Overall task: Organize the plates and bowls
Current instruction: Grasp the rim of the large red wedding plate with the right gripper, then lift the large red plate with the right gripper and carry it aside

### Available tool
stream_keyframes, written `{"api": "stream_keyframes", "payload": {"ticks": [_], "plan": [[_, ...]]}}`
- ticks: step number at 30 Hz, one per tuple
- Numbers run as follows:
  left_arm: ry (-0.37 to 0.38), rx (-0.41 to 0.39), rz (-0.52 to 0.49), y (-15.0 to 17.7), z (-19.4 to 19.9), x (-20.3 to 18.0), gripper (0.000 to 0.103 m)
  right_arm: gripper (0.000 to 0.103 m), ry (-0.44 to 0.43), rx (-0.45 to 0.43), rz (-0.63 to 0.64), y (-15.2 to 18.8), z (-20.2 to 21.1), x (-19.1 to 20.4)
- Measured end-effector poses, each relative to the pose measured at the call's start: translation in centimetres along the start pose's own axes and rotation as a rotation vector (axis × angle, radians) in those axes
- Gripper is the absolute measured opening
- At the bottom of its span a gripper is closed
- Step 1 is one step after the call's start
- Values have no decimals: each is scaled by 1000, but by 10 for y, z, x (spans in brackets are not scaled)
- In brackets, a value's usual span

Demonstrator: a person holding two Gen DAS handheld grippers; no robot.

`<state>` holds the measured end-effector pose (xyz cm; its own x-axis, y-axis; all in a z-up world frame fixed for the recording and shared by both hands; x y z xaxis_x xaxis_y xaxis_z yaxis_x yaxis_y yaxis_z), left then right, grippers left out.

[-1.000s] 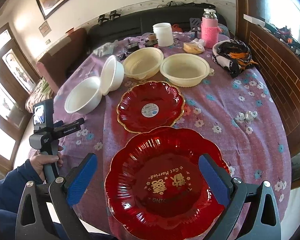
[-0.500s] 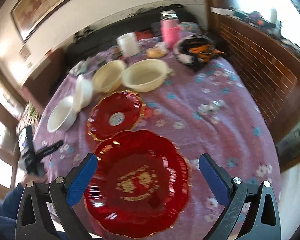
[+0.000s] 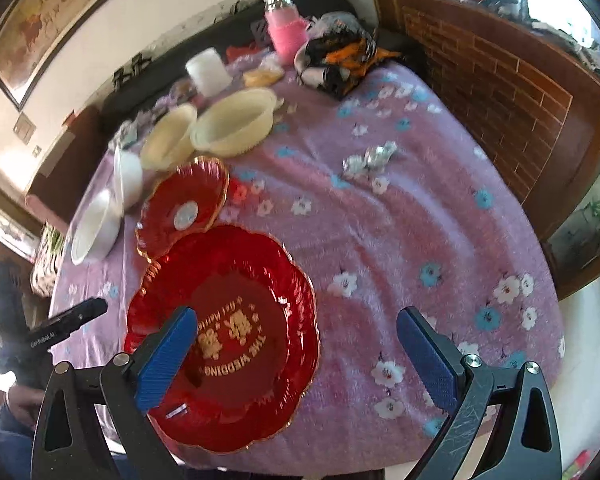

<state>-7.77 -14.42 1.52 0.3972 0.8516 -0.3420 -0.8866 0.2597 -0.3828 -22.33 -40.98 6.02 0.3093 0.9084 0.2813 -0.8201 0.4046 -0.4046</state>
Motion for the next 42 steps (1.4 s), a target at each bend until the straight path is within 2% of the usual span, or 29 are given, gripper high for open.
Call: {"api": "stream_keyframes", "payload": {"ticks": [2, 3, 5, 6, 12, 14, 15, 16, 17, 19, 20, 23, 33, 42], "plan": [[20, 24, -26, 0, -5, -13, 48, 88, -11, 25, 8, 4, -4, -1], [24, 37, -42, 0, -9, -17, 46, 81, -32, 45, 9, 6, -8, -1], [36, 56, -64, 1, -12, -26, 41, 51, -38, 82, 8, 10, -16, -2], [45, 71, -75, 1, -16, -30, 40, 47, -45, 93, 10, 12, -18, -2], [46, 116, -87, 5, -27, -38, 38, 47, -42, 138, 2, 18, -27, -7], [40, 140, -100, 6, -33, -41, 25, 47, -43, 151, -4, 19, -29, -9], [33, 146, -104, 7, -35, -42, 23, 47, -38, 161, -3, 20, -31, -10], [36, 154, -113, 8, -37, -45, 20, 44, -36, 174, 1, 23, -33, -11], [37, 158, -120, 9, -39, -47, 17, 37, -43, 180, 3, 23, -35, -10], [8, 159, -146, 11, -41, -50, 16, 29, -42, 203, 18, 27, -39, -7], [-3, 157, -156, 11, -41, -51, 16, 19, -41, 215, 26, 29, -42, -6], [-5, 155, -163, 10, -40, -52, 16, 14, -38, 221, 30, 30, -43, -7], [-12, 162, -226, 7, -46, -74, 16, 14, -28, 172, 15, 24, -29, -18], [-11, 145, -332, -10, -58, -118, 16, 14, 22, 112, -30, 15, -11, -51]]}}
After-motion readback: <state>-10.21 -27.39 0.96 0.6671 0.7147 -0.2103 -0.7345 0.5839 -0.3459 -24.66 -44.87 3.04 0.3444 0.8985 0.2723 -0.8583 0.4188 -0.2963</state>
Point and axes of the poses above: each gripper's, at about its wrist camera, not at the fingertips, and z roughly against the way its jaws point, x to its left, y to its underside, the point moved 4 cm from there along -z, roughly the way its jaws point, and after that the axes turned 2 degrees about x, right-handed, at the moved point
